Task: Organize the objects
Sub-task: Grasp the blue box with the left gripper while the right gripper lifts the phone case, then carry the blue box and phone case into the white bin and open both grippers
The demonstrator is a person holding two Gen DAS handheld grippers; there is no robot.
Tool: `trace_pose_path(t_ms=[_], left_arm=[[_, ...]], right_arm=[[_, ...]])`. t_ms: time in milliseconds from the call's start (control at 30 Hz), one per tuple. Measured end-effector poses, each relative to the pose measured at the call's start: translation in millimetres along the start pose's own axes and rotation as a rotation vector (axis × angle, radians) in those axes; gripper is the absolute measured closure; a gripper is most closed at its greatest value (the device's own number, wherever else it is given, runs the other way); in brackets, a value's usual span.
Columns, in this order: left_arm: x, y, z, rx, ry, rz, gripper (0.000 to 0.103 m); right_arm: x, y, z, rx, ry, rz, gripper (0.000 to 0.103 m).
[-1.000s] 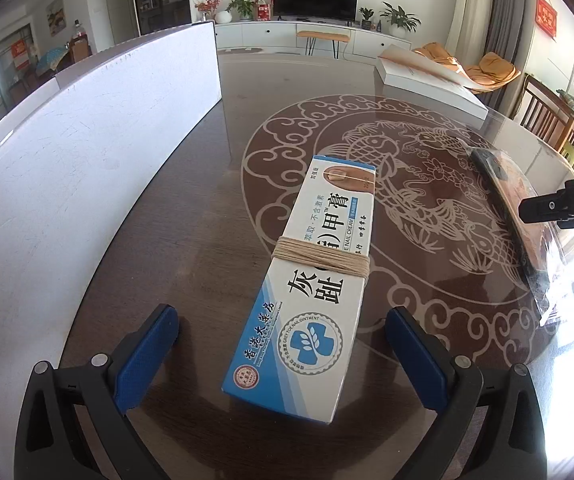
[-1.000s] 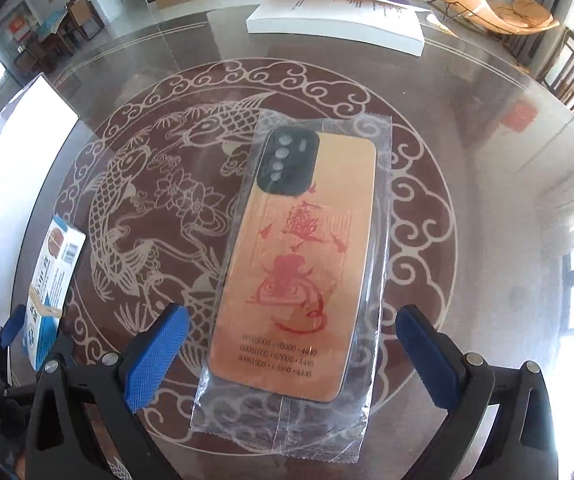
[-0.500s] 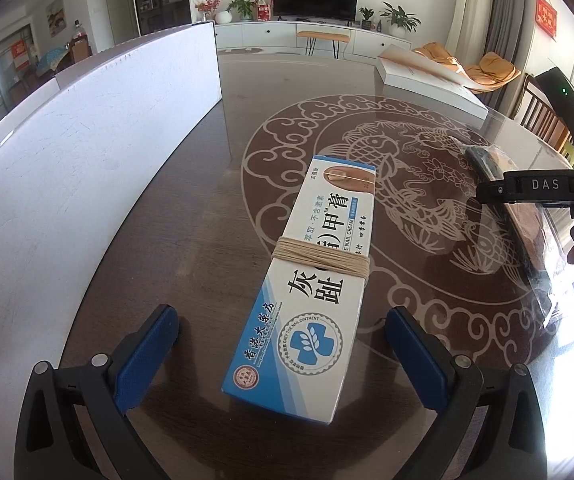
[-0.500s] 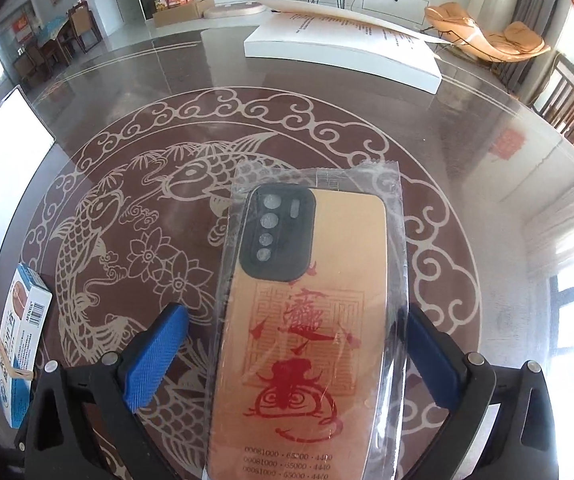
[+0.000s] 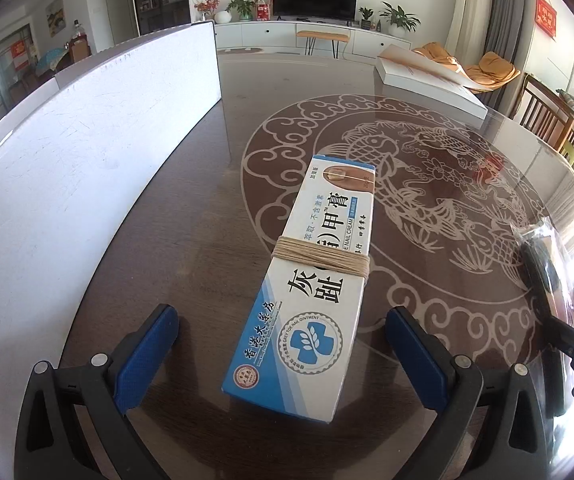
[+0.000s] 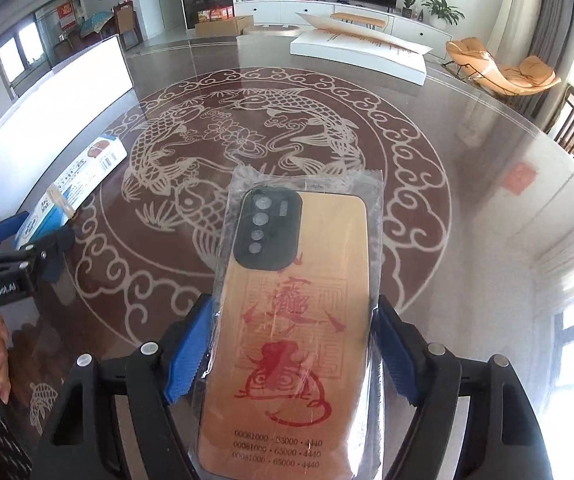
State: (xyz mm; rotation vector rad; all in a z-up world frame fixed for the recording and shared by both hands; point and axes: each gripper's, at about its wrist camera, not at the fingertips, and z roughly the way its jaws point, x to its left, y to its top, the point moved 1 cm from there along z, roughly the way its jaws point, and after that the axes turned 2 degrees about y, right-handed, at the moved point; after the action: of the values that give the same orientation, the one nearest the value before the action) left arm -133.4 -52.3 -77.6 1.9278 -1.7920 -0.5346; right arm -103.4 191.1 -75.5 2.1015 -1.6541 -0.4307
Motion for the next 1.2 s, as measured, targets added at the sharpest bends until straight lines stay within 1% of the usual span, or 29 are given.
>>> trace_pose_path(t_ms=[67,167,200,267,333,400,467,533,567,600,633,667,700,767,800,900,933,967,1000,1033,1067,1200], left_arm=[[-1,-1,0,0.0,-0.003,0.008,0.0],[-2,-1,0,0.009,-0.02,0.039,0.0],[-2,0,0,0.019,-0.034,0.062,0.0],[-1,5,2,0.067,-0.059,0.104,0.0],[0,13,7,0.127,-0.064,0.122,0.0],[0,23,14,0.168,-0.064,0.133,0.0],[-3,33,20,0.186,-0.073,0.154,0.0],[-8,39,24,0.195,-0.074,0.171,0.0],[-13,41,24,0.191,-0.069,0.184,0.0],[-19,42,23,0.173,-0.064,0.207,0.001],[-25,41,17,0.136,-0.085,0.231,0.023],[-31,40,11,0.114,-0.114,0.246,0.05],[-36,38,7,0.101,-0.108,0.258,0.06],[-46,26,-1,0.069,-0.077,0.282,0.059],[-48,19,-6,0.056,-0.076,0.285,0.059],[-45,-7,-23,0.05,-0.107,0.232,0.059],[-44,-15,-28,0.049,-0.118,0.216,0.06],[-43,-23,-33,0.045,-0.12,0.214,0.06],[-41,-30,-39,0.043,-0.122,0.212,0.06],[-41,-36,-44,0.043,-0.132,0.205,0.06],[-40,-41,-49,0.038,-0.147,0.197,0.06],[-32,-47,-75,-0.009,-0.183,0.162,0.06]], right_arm=[[-4,-19,-9,-0.02,-0.012,0.017,0.025],[-5,-34,-21,-0.039,-0.016,0.031,0.025],[-7,-36,-24,-0.049,-0.017,0.034,0.025],[-7,-37,-25,-0.075,-0.022,0.041,0.024],[-6,-41,-26,-0.102,-0.02,0.043,0.02],[-5,-41,-25,-0.105,-0.031,0.044,0.015],[-6,-42,-24,-0.102,-0.019,0.049,0.013],[-6,-42,-22,-0.093,-0.022,0.045,0.006],[-6,-43,-21,-0.087,-0.021,0.047,0.003],[-6,-43,-20,-0.086,-0.02,0.047,0.002],[-6,-43,-20,-0.085,-0.02,0.047,0.002],[-6,-42,-20,-0.085,-0.019,0.047,0.002],[-7,-42,-20,-0.084,-0.017,0.046,0.002],[-8,-42,-20,-0.076,-0.009,0.038,0.002],[-8,-41,-19,-0.064,-0.007,0.031,0.001],[-8,-37,-18,0.015,0.011,0.004,0.001],[-8,-36,-19,0.039,0.016,-0.01,0.005],[-9,-35,-22,0.043,0.02,-0.022,0.025],[-10,-33,-25,0.065,0.035,-0.028,0.026],[-11,-32,-27,0.088,0.068,-0.022,0.026],[-13,-32,-32,0.092,0.109,-0.002,0.026],[-13,-33,-54,0.077,0.26,0.097,0.026]])
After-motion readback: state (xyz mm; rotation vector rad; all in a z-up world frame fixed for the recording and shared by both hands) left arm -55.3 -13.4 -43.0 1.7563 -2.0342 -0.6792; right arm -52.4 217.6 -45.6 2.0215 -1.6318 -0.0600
